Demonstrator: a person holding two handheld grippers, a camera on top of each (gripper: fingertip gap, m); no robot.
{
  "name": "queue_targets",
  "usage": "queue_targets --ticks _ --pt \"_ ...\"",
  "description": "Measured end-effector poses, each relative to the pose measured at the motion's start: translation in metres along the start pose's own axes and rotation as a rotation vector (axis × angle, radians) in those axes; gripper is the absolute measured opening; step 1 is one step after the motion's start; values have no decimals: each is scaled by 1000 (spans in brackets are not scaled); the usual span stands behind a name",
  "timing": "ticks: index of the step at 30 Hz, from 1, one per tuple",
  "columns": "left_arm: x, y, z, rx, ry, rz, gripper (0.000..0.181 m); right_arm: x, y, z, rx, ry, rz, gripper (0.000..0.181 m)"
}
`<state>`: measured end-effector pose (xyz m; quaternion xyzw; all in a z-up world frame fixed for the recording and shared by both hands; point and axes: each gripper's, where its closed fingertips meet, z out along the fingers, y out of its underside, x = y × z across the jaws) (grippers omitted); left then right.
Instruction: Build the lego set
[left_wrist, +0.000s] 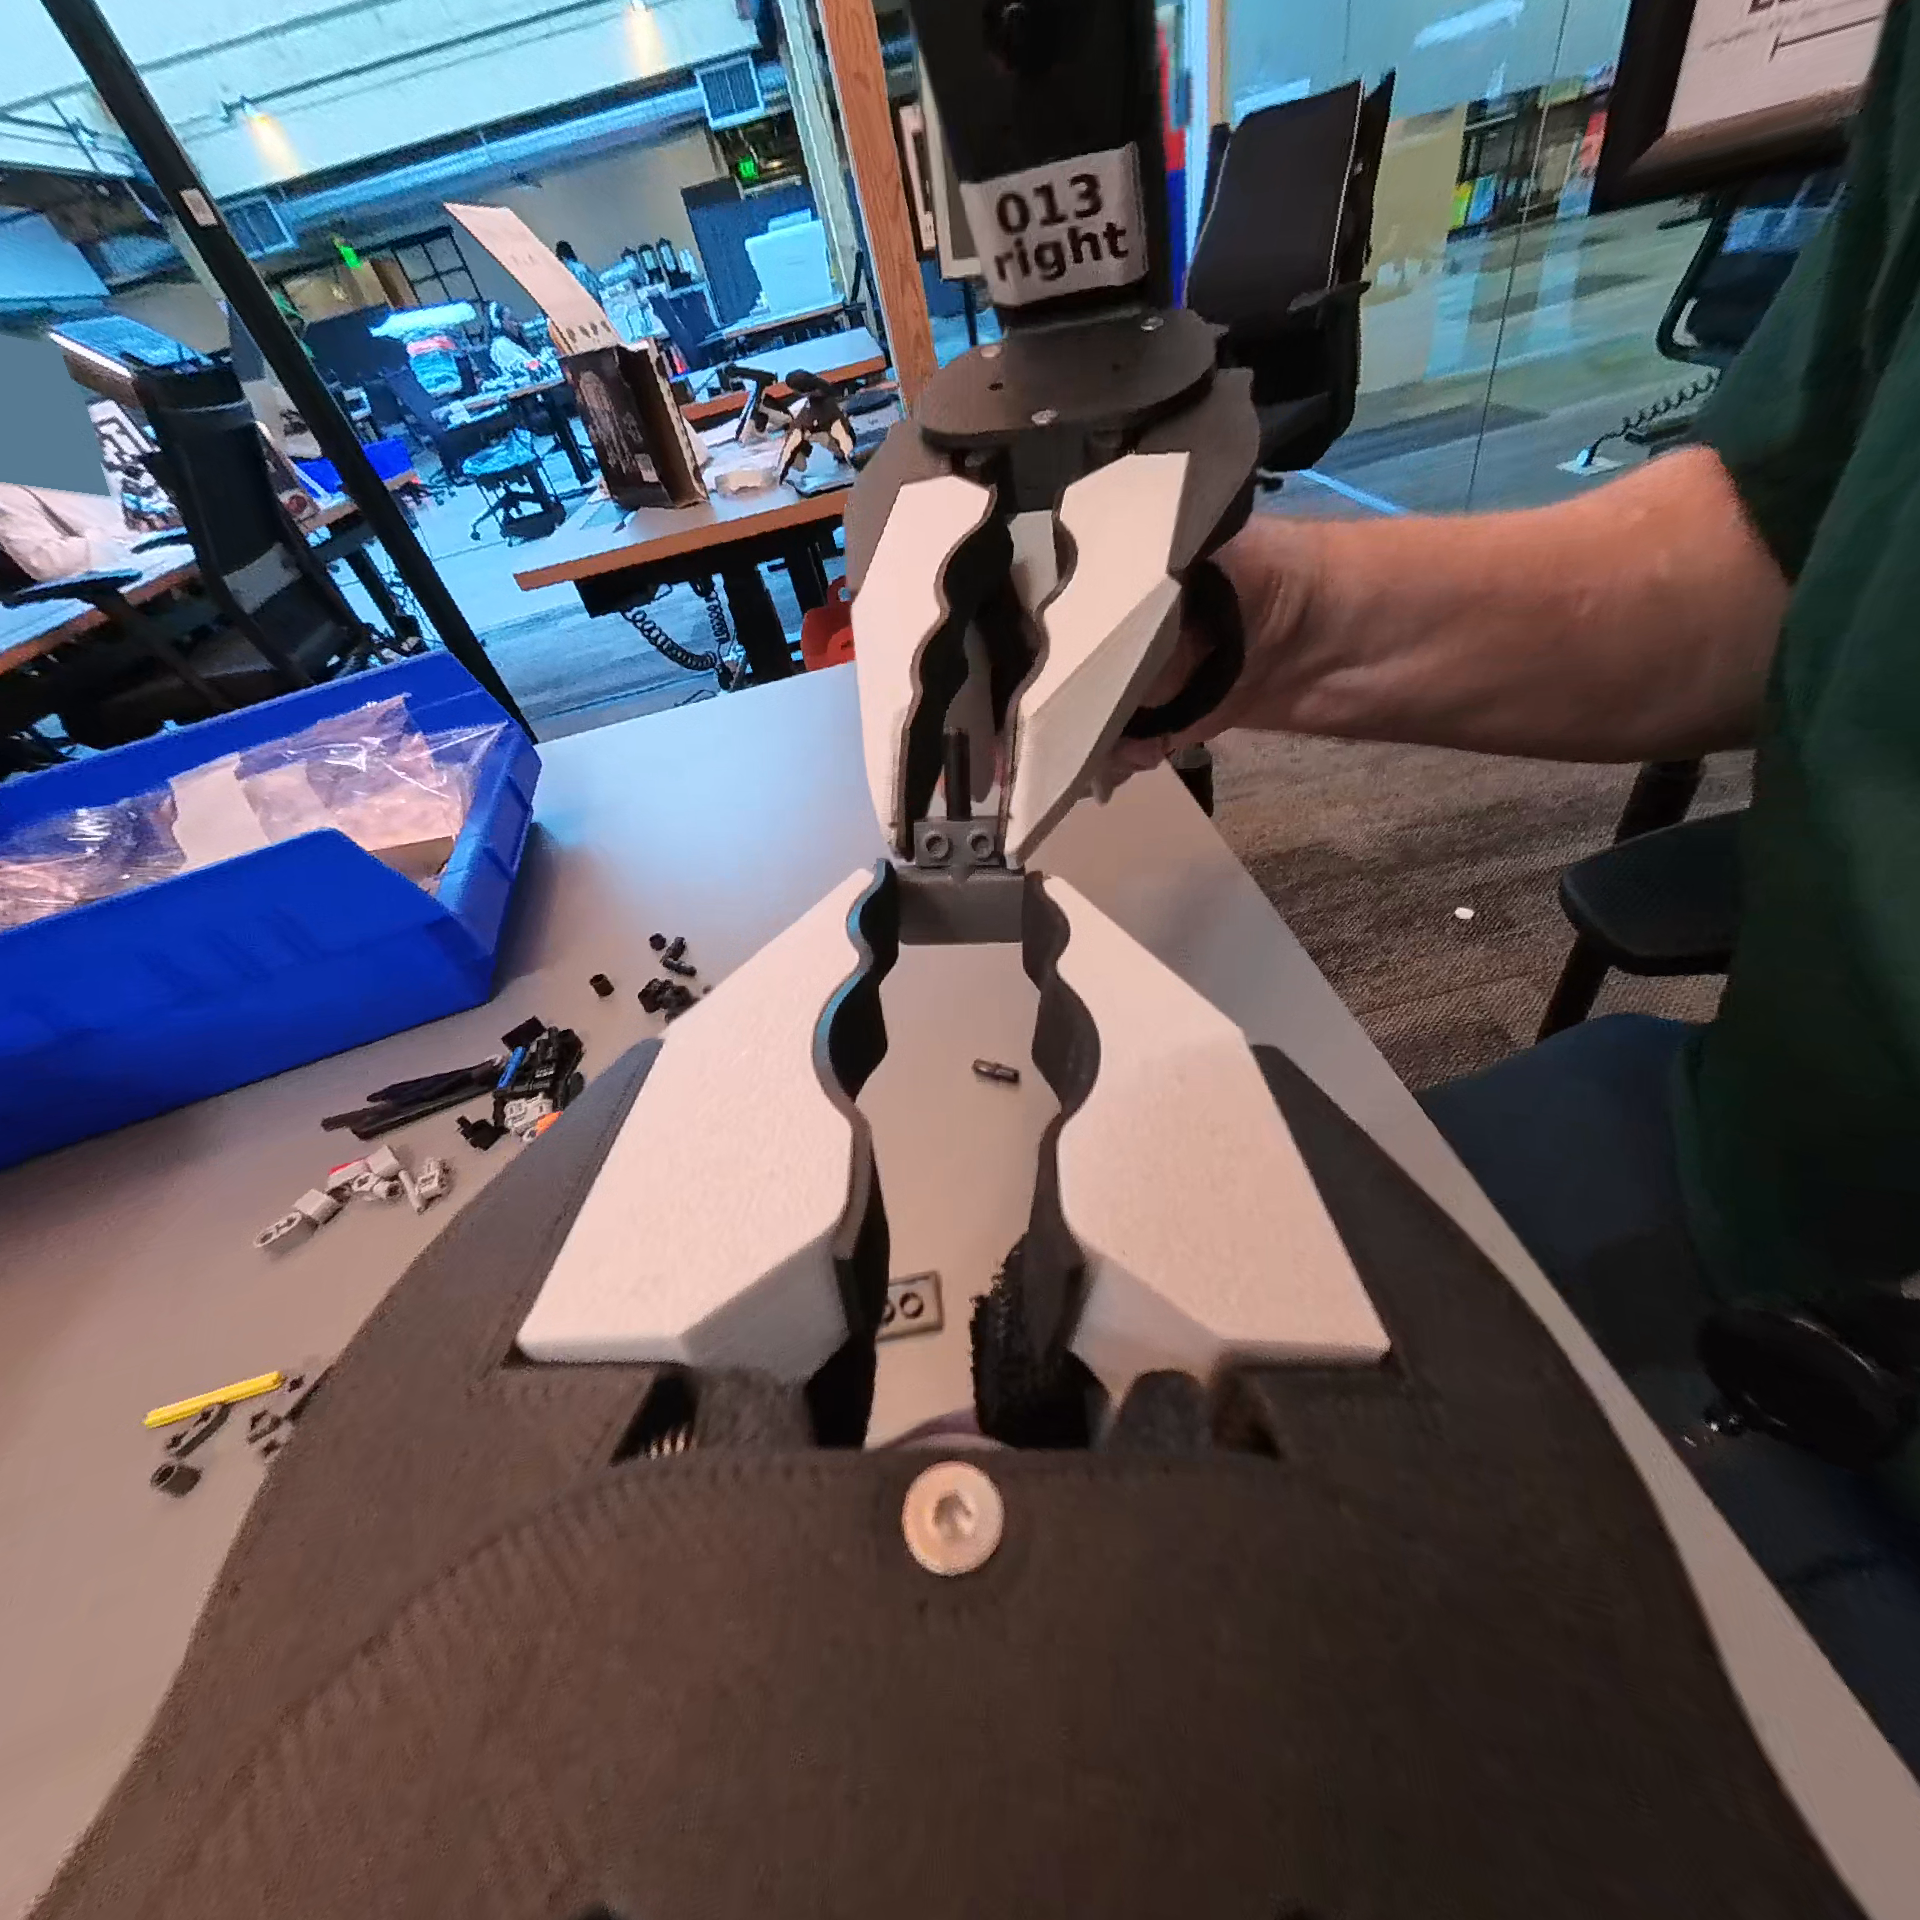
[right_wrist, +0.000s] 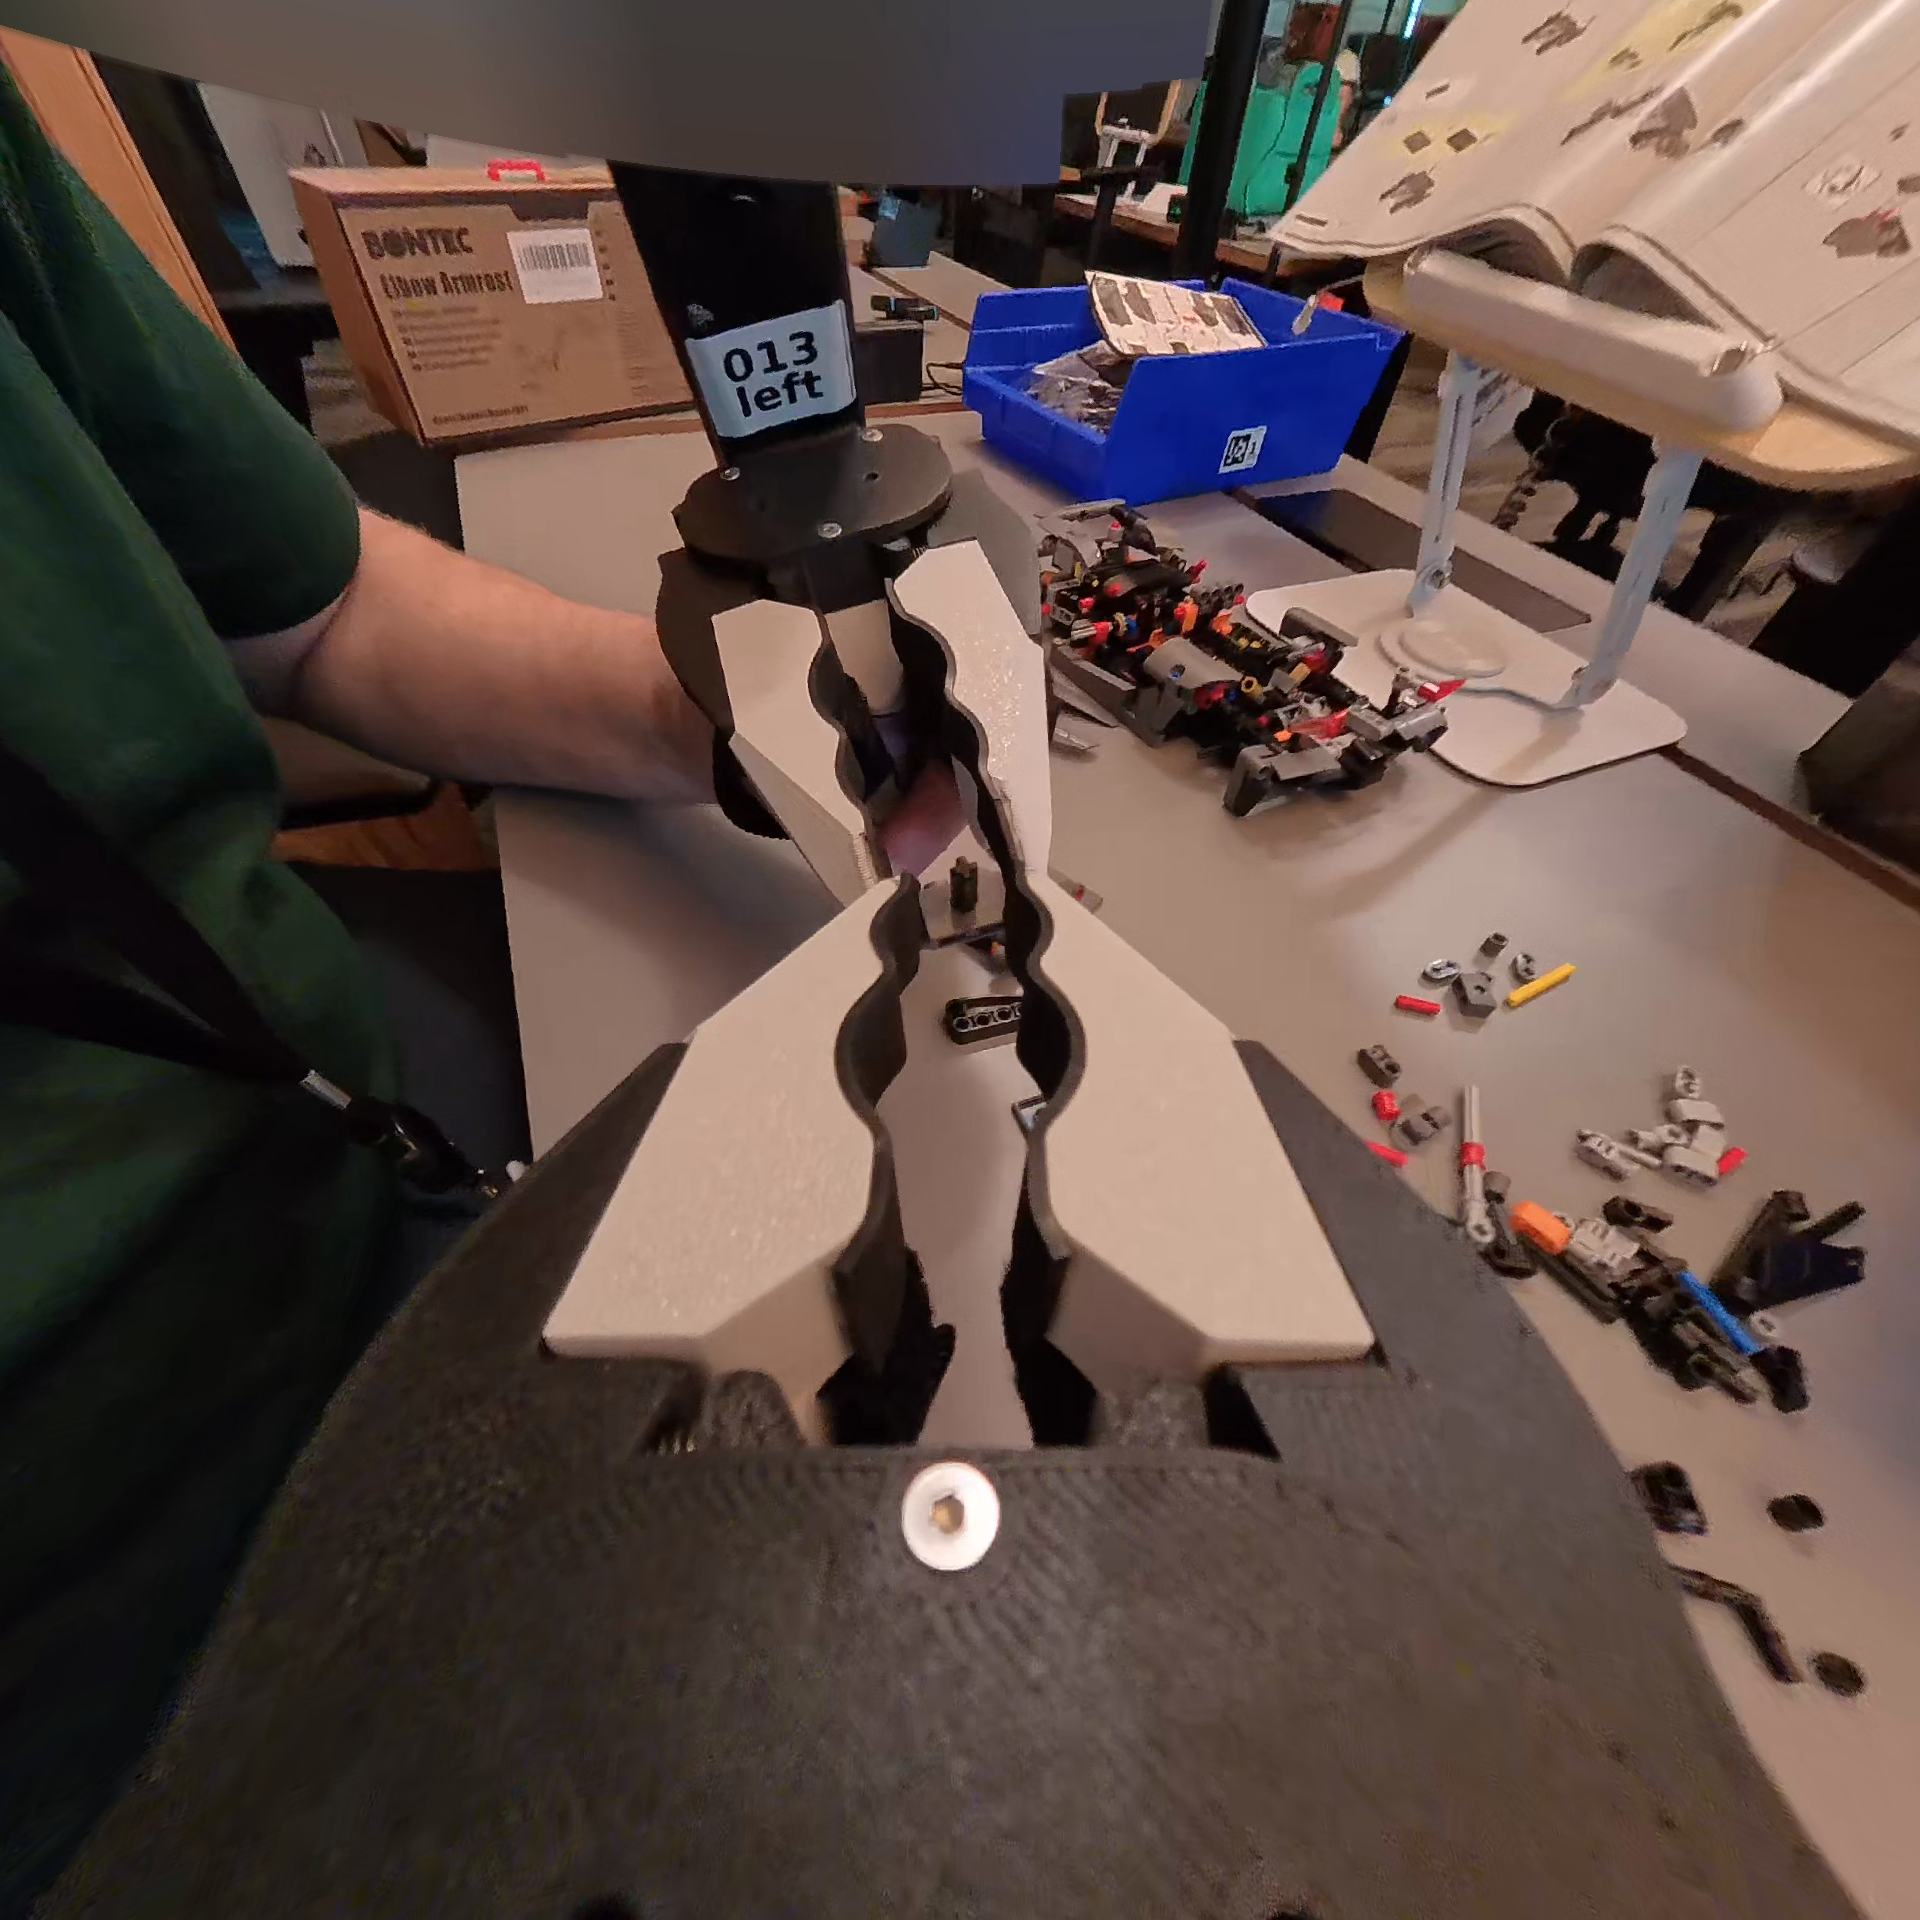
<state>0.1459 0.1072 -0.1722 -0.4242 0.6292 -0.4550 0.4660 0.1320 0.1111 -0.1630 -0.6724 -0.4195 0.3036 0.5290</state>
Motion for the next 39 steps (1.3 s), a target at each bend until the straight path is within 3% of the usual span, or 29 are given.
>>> queue_targets --ticks 3,4,7,15,19,22,25,34,39 --pt "-2 2 -3 1 26 -11 22 4 -6 0 10 -6 49 17" --pt "-7 6 -5 -27 -1 17 22 7 -13 -3 31 -4 62 33" --pt "-24 13 -21 -95 -60 21 22 26 -24 -12 45 20 96 35" --pt "-67 54 -55 -395 -282 107 23 112 37 35 -367 256 55 29" --pt "-76 63 -60 -415 -312 54 23 142 49 75 -429 271 98 21" --pt "-81 66 -64 -417 -333 37 23 171 80 93 -569 324 129 23" --pt "-84 67 -66 -422 -346 29 23 188 95 105 -610 328 156 24" --pt "-84 75 -60 -425 -320 2 23 196 113 124 -650 259 170 9" --pt "-82 75 -61 -416 -302 -1 23 161 91 96 -598 171 143 9"
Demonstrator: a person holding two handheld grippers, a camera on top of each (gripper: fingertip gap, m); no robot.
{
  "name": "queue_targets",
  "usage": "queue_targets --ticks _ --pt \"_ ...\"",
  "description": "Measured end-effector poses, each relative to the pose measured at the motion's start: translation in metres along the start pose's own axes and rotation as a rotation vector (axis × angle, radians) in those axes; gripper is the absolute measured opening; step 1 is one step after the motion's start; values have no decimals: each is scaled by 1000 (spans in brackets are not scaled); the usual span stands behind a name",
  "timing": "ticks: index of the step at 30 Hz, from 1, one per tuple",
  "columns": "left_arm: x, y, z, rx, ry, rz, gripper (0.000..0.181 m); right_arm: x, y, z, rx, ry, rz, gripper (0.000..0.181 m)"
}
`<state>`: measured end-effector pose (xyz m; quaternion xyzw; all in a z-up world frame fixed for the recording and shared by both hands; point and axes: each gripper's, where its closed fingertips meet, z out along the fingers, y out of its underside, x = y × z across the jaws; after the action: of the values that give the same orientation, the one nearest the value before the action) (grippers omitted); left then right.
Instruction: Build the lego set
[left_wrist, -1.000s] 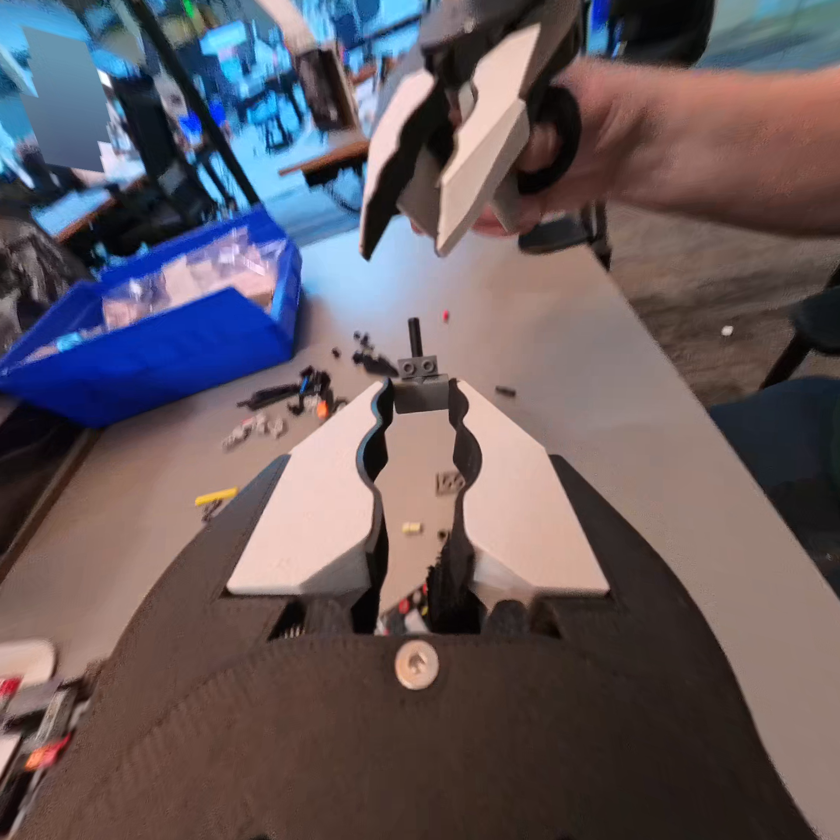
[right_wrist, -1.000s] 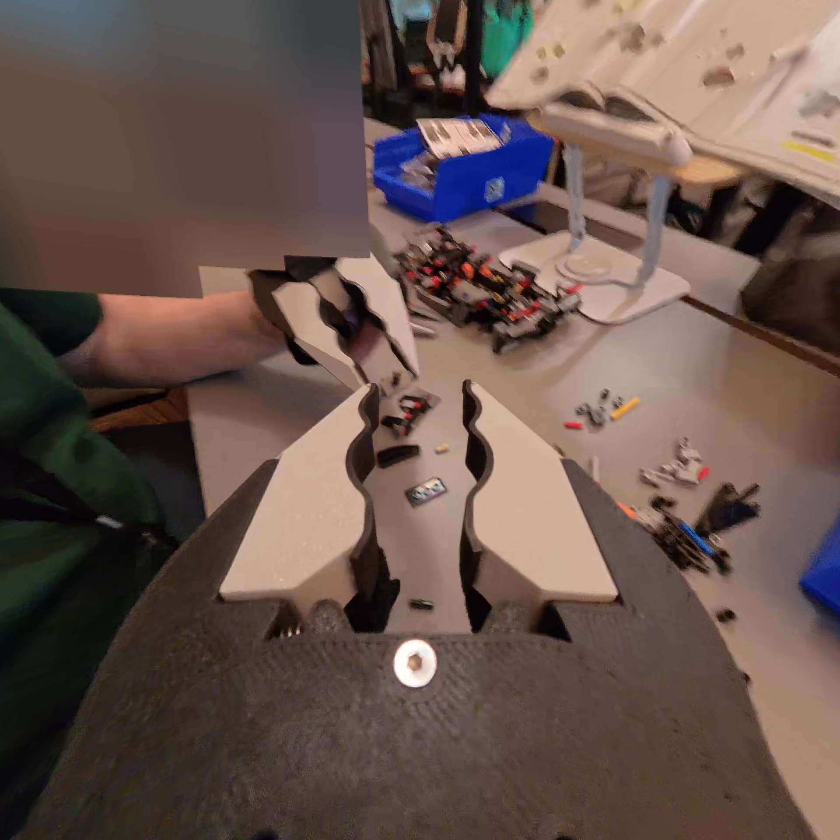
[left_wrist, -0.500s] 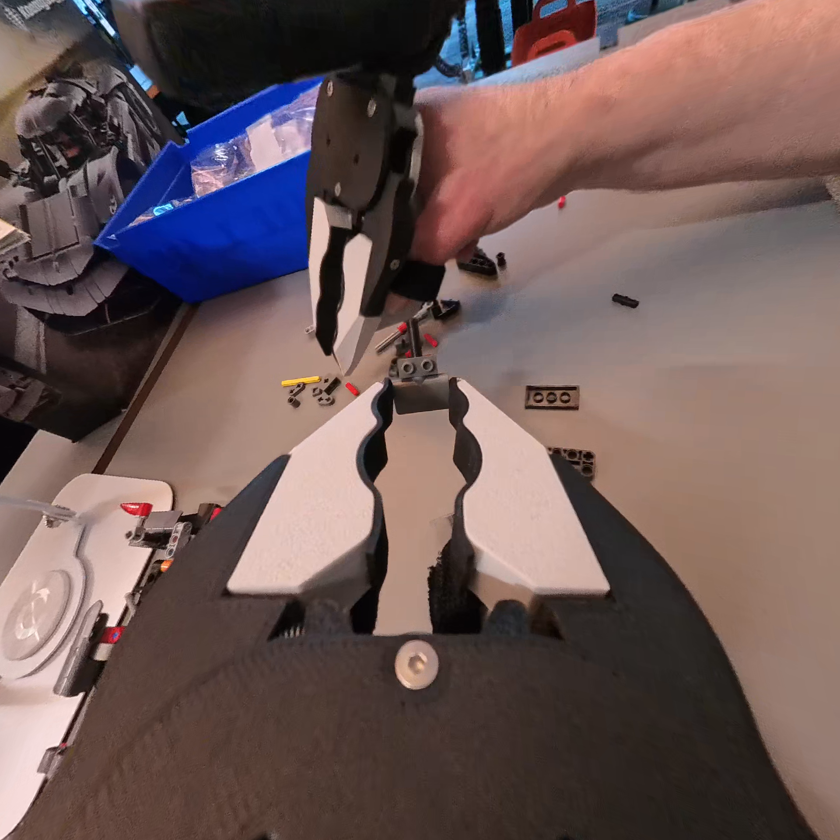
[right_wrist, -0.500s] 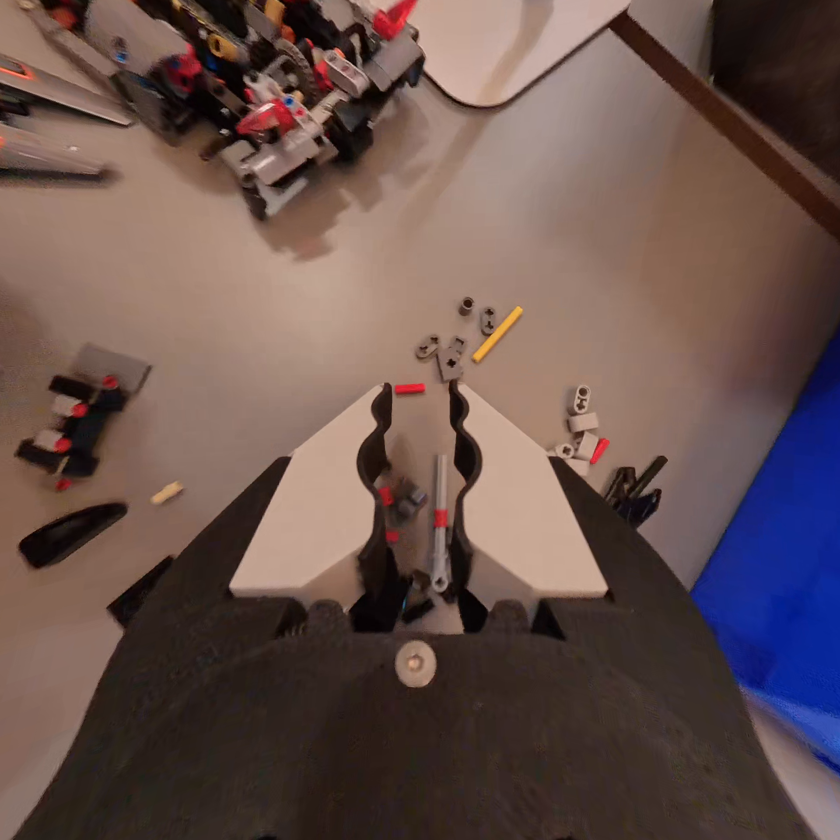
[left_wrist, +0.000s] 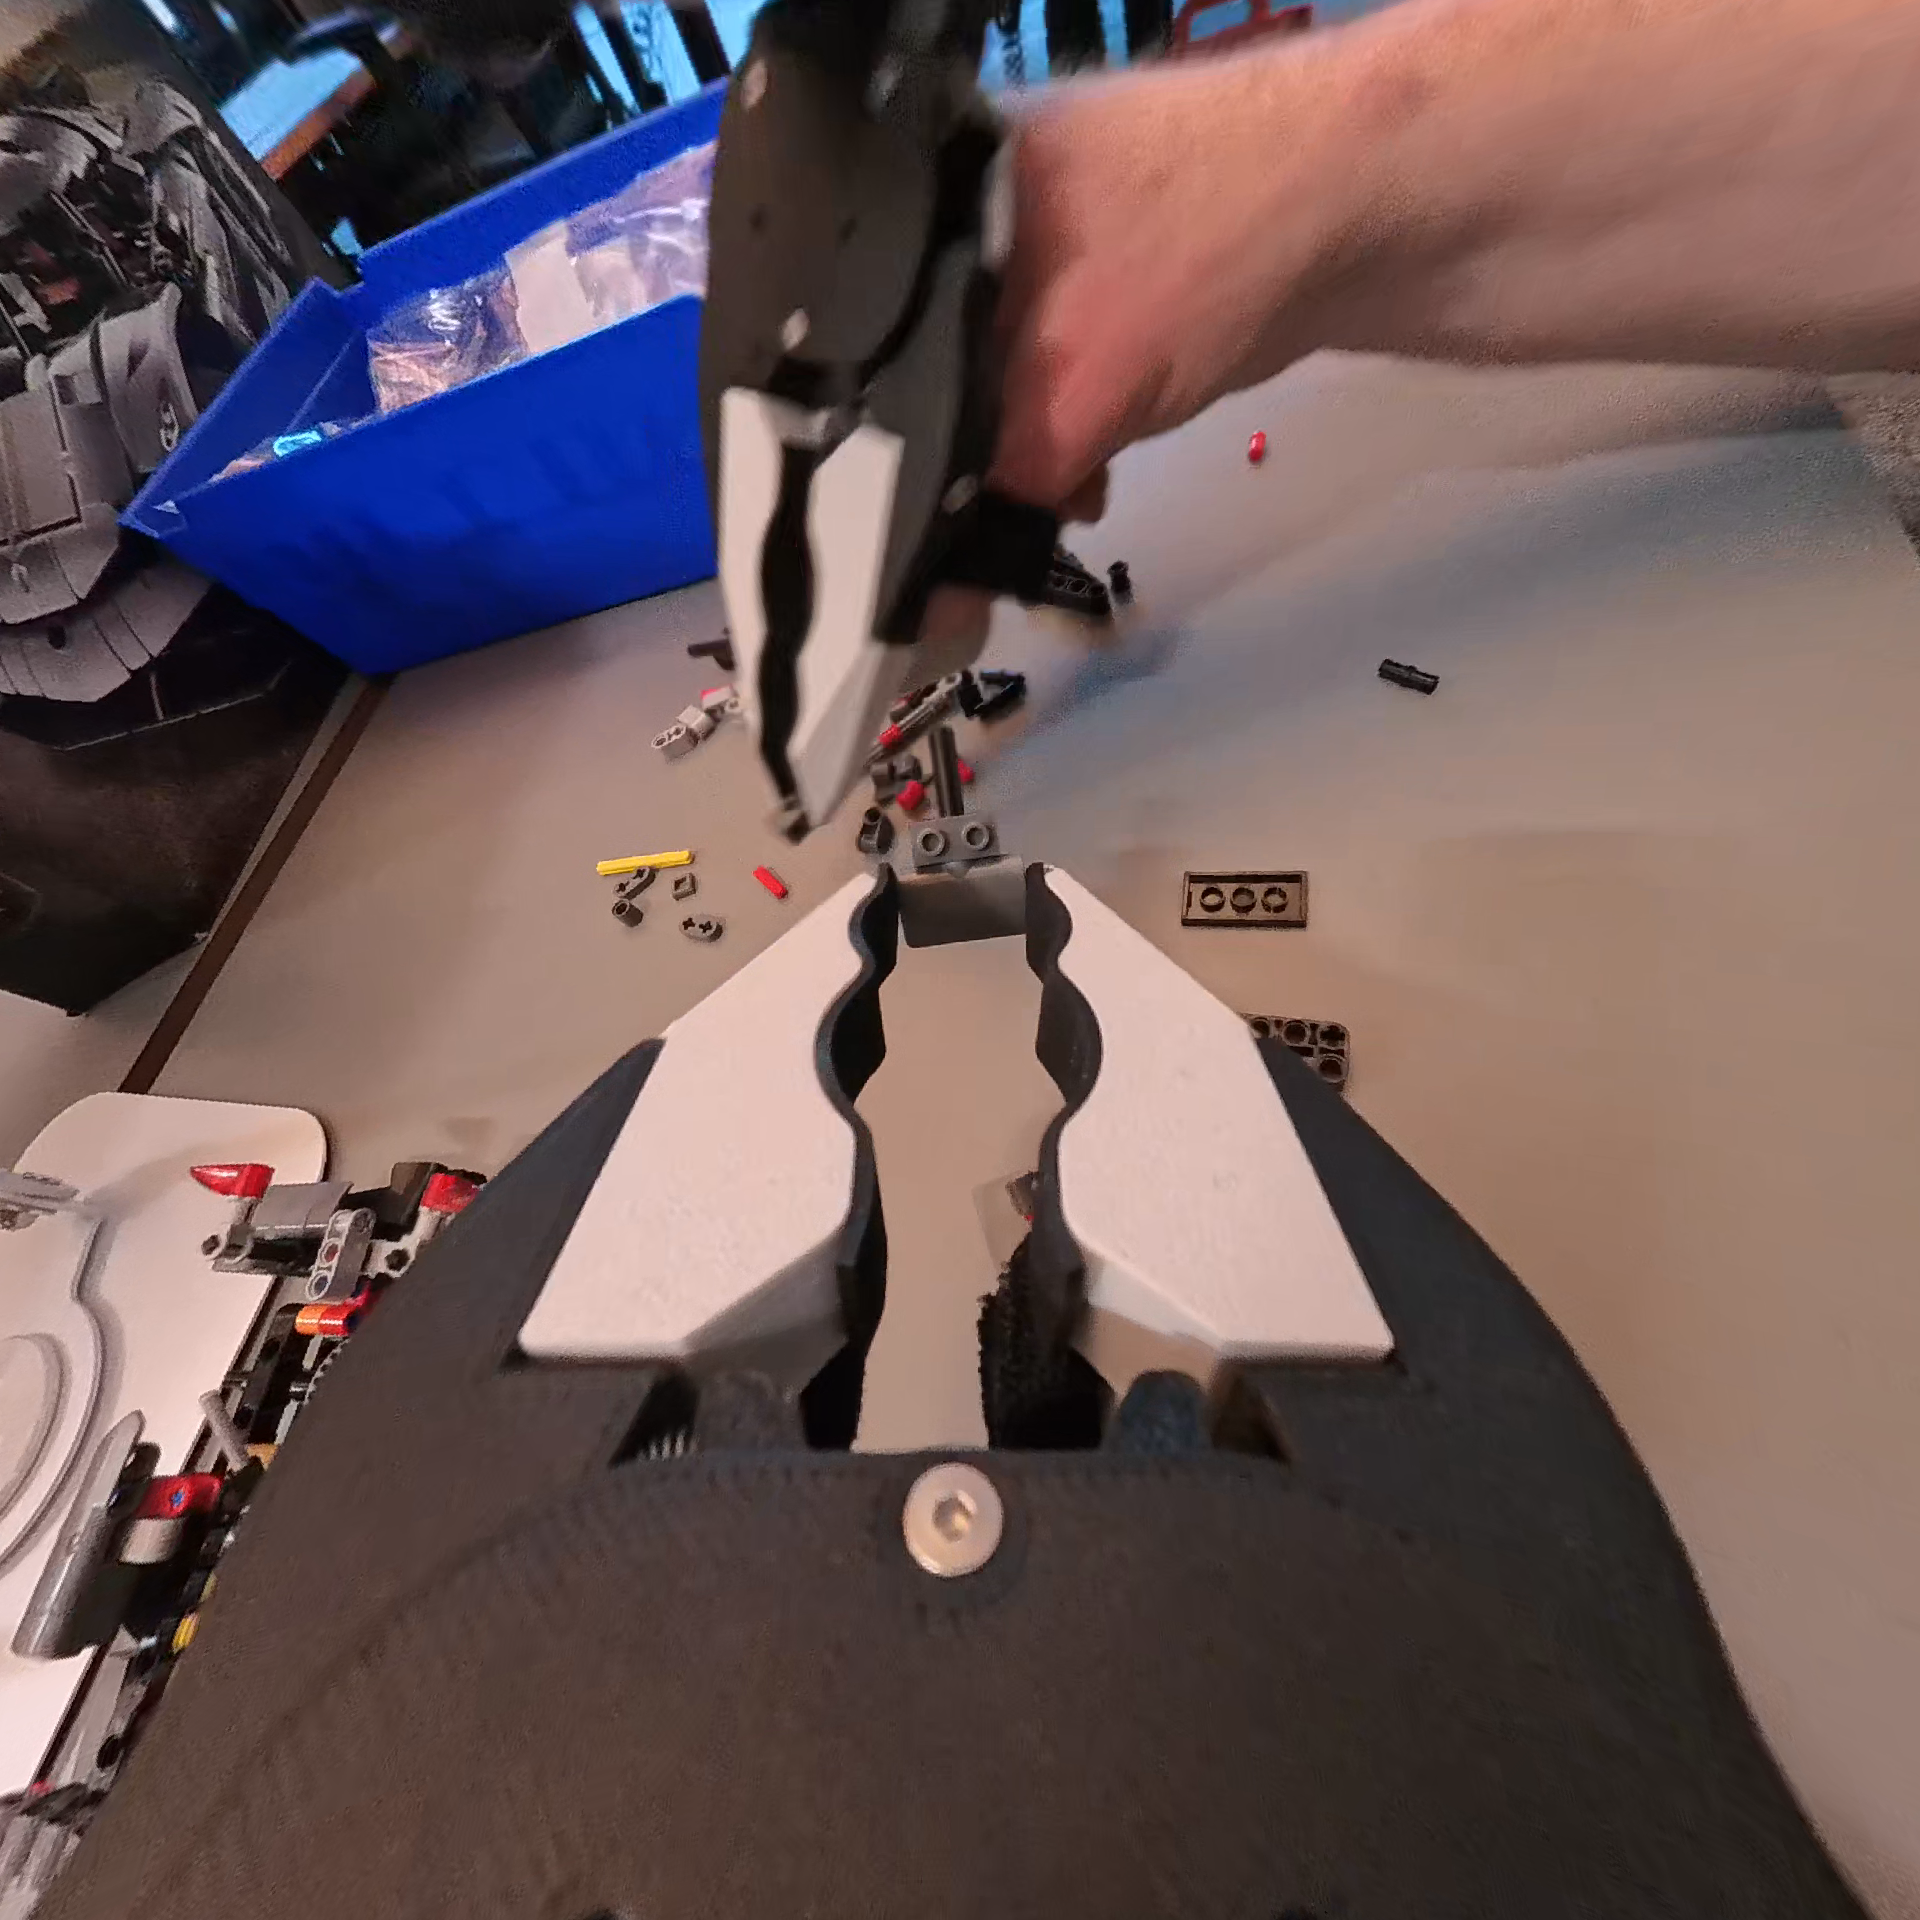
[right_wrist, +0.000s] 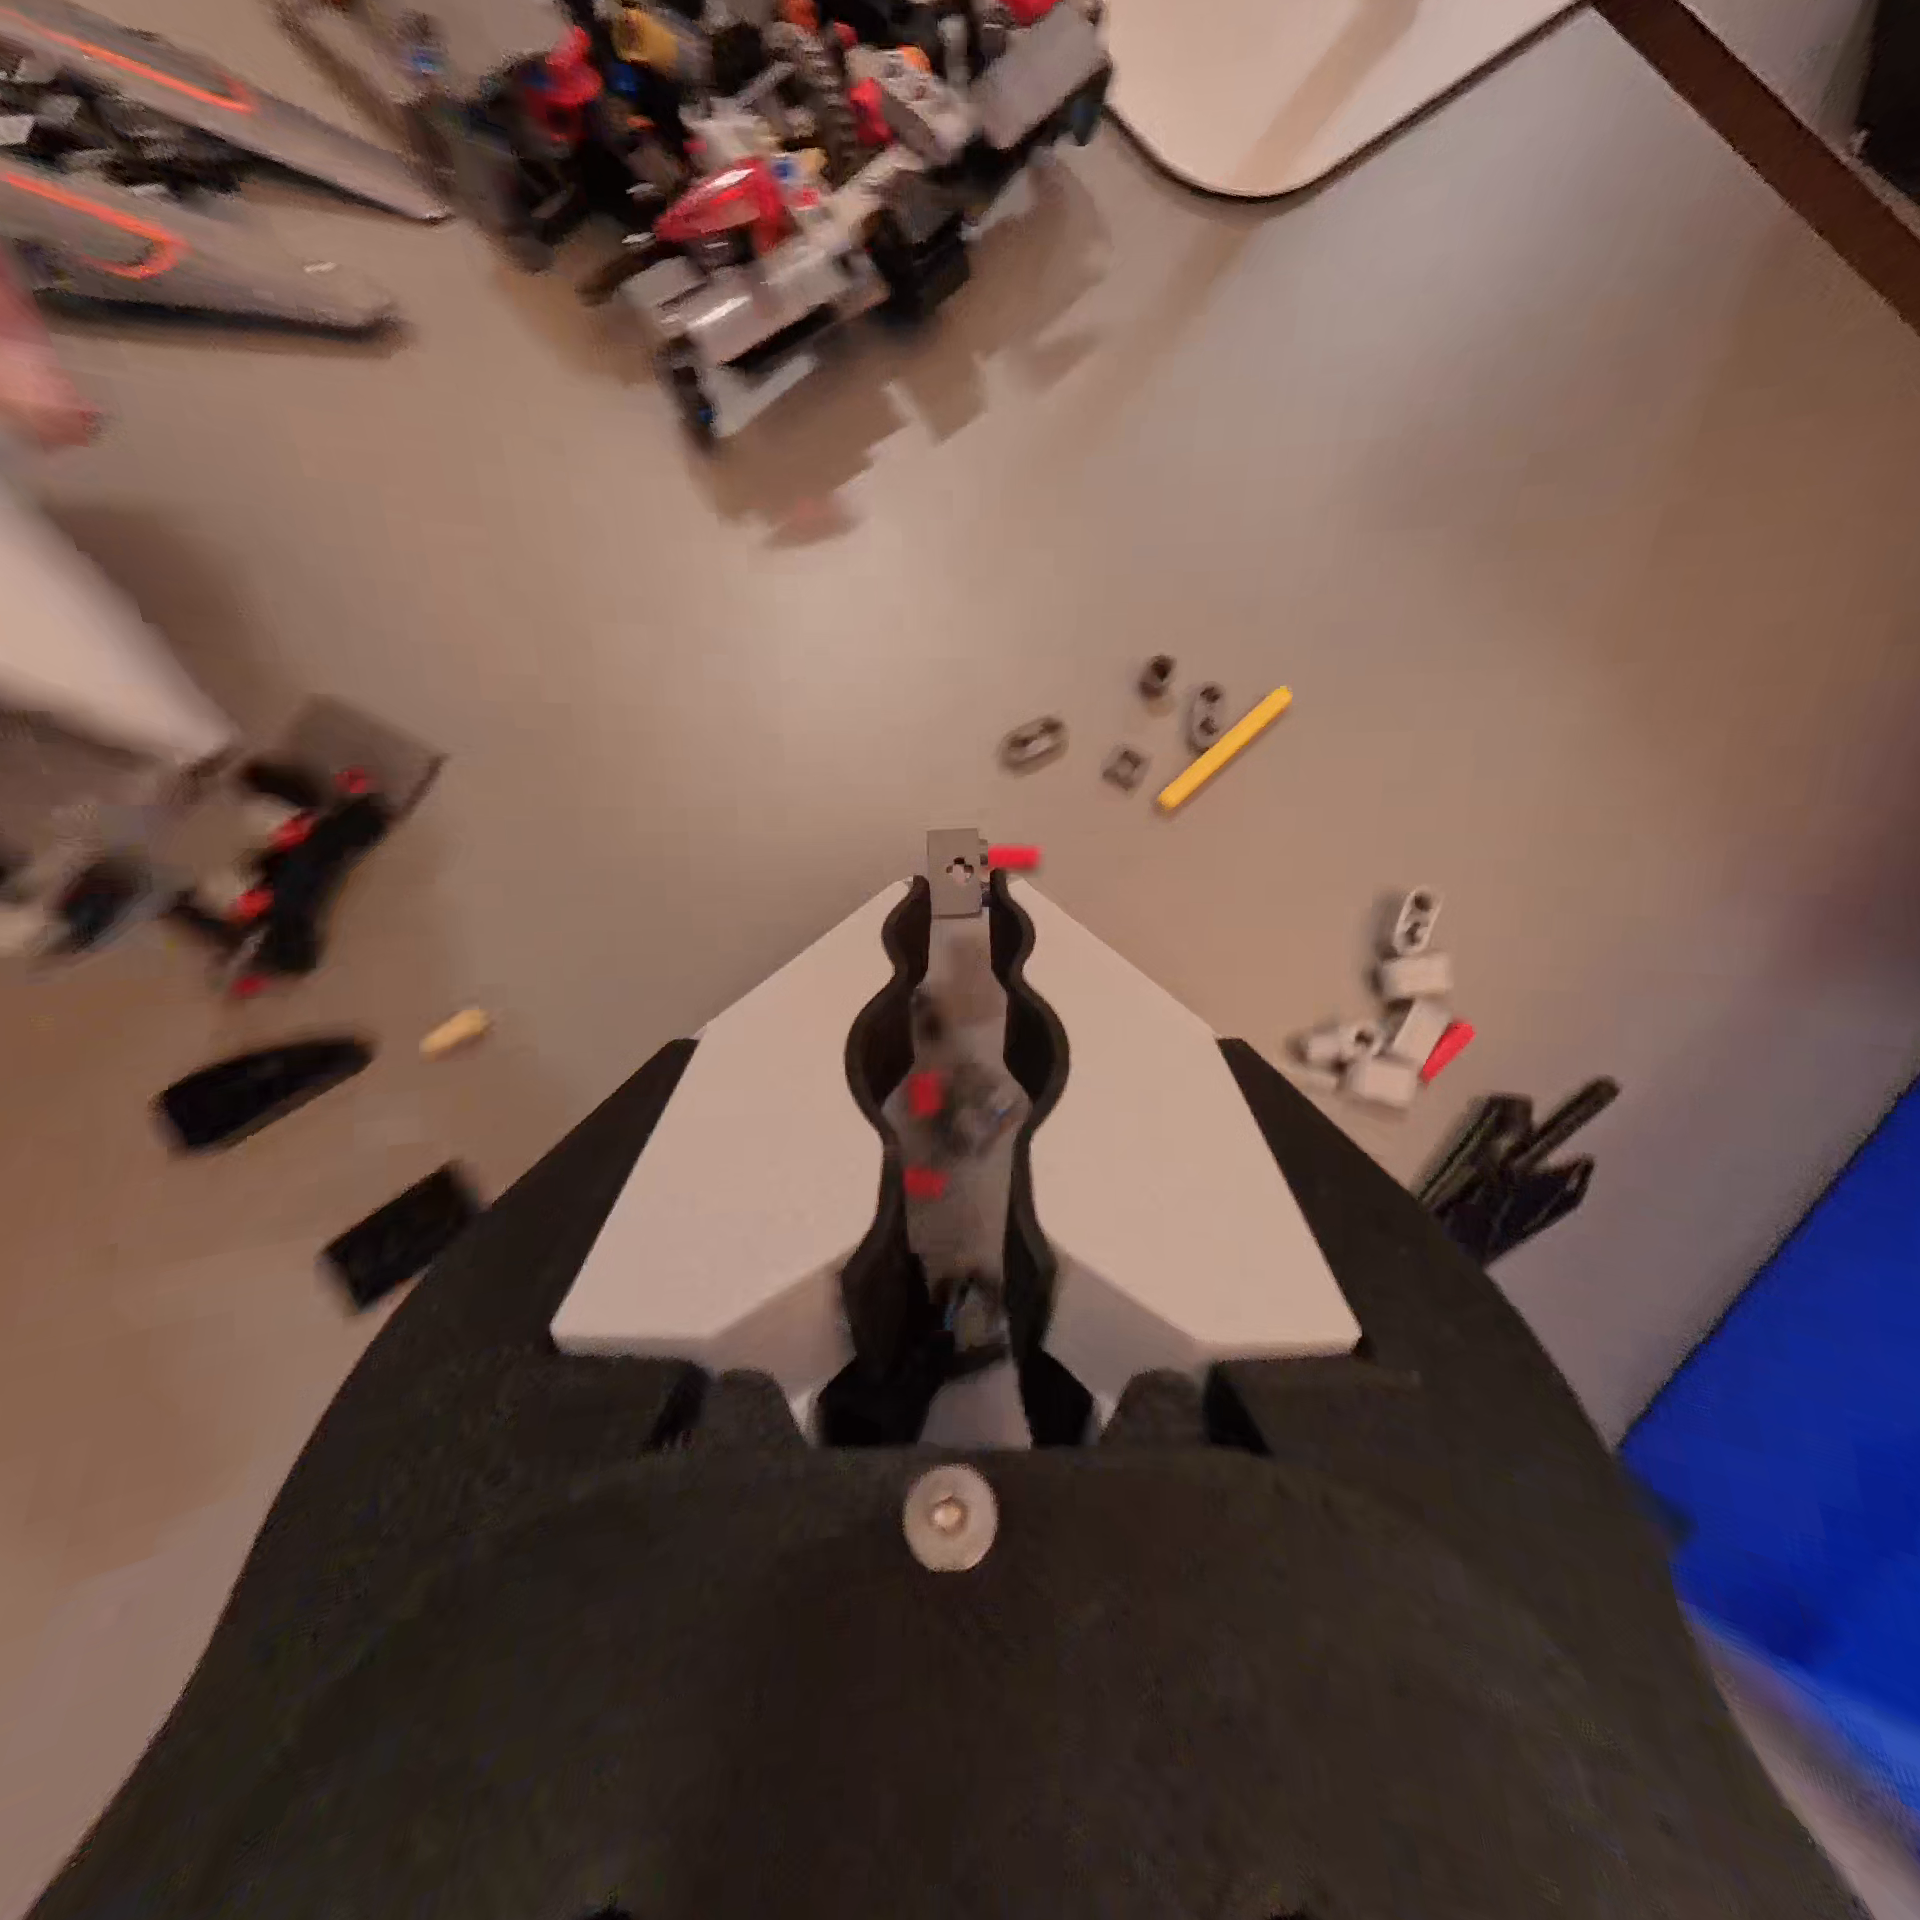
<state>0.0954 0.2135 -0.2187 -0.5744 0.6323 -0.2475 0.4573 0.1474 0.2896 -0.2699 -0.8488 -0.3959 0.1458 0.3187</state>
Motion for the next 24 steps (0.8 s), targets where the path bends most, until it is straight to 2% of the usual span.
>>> queue_targets --ticks 2,6,10,13,16,19,24 --pt "2 -3 -1 11 12 -1 23 -32 10 -28 21 -83 -73 10" --pt "10 -7 2 22 38 20 23 -84 55 -67 -28 -160 -226 9" --pt "21 -9 10 19 67 37 23 -102 98 -59 -145 -167 -301 10" --pt "24 -7 13 13 73 48 23 -103 99 -54 -138 -144 -324 12" --pt "23 -7 13 20 73 35 23 -93 97 -63 -152 -49 -204 27" --pt "19 -7 13 19 64 27 23 -107 88 -70 -80 -6 2 23" --pt "20 -7 13 18 68 13 23 -115 87 -59 -23 74 240 27"
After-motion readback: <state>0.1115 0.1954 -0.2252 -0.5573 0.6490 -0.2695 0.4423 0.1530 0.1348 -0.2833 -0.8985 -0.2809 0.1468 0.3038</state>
